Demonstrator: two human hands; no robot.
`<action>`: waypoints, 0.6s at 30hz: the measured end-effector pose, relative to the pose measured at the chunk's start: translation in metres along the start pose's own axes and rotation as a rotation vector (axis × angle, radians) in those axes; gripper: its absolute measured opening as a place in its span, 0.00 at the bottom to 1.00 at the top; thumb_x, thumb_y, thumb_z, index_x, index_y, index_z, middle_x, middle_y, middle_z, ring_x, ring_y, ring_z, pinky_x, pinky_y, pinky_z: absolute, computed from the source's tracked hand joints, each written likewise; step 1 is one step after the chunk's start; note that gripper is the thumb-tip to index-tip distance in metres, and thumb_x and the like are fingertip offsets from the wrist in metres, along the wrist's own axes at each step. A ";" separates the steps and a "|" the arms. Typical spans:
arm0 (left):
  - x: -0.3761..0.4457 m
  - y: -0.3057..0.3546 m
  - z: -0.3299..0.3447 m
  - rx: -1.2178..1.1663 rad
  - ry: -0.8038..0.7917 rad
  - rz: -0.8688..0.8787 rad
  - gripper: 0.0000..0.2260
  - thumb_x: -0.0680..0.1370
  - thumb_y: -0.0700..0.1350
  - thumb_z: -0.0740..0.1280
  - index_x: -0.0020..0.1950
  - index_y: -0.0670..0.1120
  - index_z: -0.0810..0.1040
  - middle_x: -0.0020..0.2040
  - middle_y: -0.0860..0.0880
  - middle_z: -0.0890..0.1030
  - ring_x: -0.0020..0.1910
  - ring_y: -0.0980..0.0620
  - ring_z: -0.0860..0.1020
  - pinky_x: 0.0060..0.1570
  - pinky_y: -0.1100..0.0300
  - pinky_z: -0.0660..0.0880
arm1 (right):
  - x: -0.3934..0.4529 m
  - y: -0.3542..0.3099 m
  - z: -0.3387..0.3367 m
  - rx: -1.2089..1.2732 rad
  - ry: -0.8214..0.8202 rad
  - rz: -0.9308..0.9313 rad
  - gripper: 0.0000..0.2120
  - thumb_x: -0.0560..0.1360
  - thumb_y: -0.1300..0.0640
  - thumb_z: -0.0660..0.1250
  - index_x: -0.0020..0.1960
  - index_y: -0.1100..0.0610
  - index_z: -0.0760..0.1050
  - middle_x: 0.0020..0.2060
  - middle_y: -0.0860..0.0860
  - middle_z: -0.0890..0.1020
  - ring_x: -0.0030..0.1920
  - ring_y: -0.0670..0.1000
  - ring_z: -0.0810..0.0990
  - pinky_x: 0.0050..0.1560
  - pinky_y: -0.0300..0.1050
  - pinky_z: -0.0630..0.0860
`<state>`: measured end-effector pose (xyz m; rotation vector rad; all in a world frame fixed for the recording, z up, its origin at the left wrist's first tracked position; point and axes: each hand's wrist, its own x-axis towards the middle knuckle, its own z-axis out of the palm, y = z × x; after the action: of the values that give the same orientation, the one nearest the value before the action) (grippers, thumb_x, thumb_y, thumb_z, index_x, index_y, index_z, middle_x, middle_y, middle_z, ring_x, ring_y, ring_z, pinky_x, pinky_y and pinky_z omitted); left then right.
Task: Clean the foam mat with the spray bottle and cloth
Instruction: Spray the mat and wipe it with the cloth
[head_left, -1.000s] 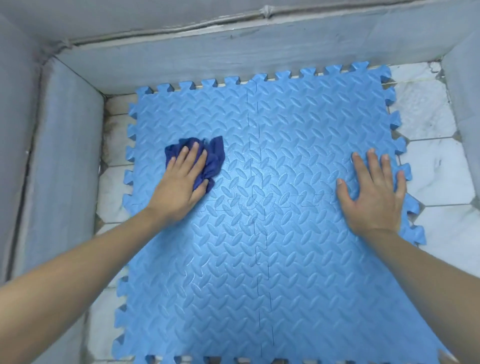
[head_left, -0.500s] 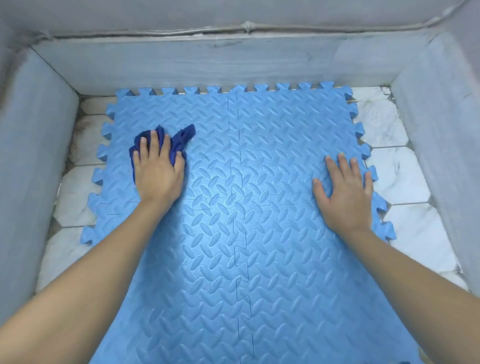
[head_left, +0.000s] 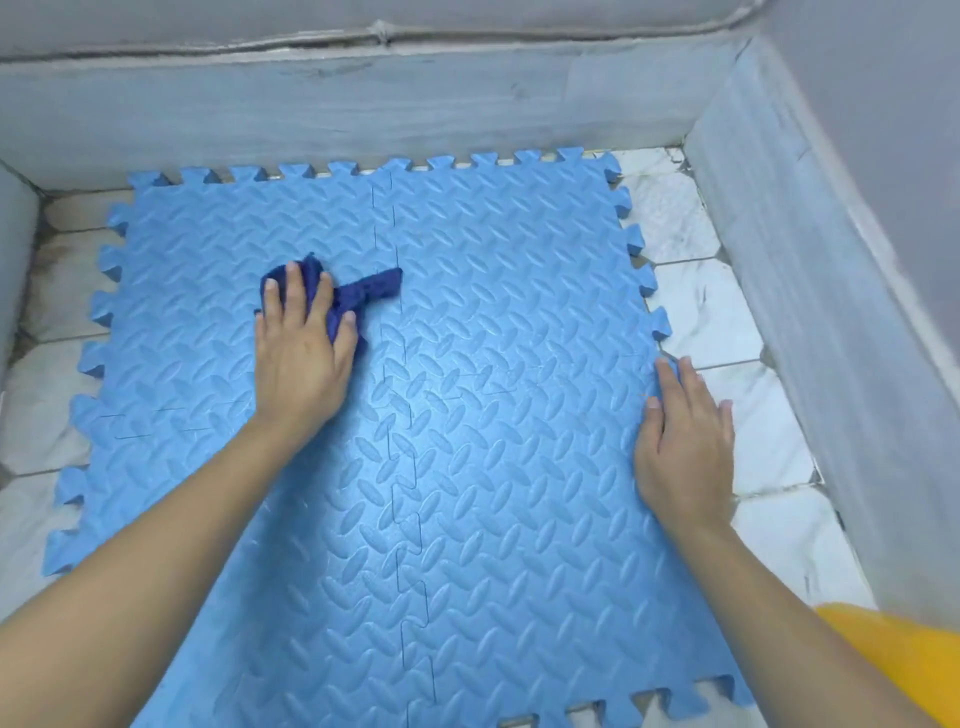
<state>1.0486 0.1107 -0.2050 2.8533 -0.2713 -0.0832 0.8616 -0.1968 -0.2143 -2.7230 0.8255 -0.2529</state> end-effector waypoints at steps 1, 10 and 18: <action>0.000 0.007 0.002 -0.008 0.030 -0.035 0.23 0.82 0.52 0.52 0.76 0.44 0.61 0.78 0.41 0.54 0.77 0.39 0.52 0.74 0.43 0.53 | 0.001 0.000 0.002 0.014 0.004 0.001 0.25 0.80 0.54 0.49 0.75 0.55 0.66 0.75 0.54 0.67 0.76 0.54 0.64 0.77 0.57 0.53; -0.025 0.159 0.048 0.096 -0.188 0.839 0.26 0.75 0.52 0.56 0.70 0.41 0.70 0.74 0.41 0.66 0.72 0.43 0.66 0.71 0.48 0.61 | 0.002 0.003 0.007 0.100 0.035 -0.016 0.26 0.78 0.60 0.51 0.75 0.57 0.66 0.76 0.55 0.66 0.74 0.54 0.68 0.73 0.56 0.65; 0.044 0.193 0.051 0.050 -0.169 0.543 0.26 0.80 0.53 0.50 0.76 0.44 0.61 0.78 0.45 0.56 0.77 0.45 0.55 0.75 0.49 0.50 | 0.006 0.000 0.006 0.090 0.037 -0.002 0.25 0.78 0.59 0.51 0.74 0.57 0.68 0.75 0.54 0.68 0.73 0.53 0.68 0.72 0.54 0.67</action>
<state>1.0534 -0.0932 -0.2020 2.7139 -1.0777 -0.2081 0.8676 -0.1989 -0.2195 -2.6427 0.8017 -0.3333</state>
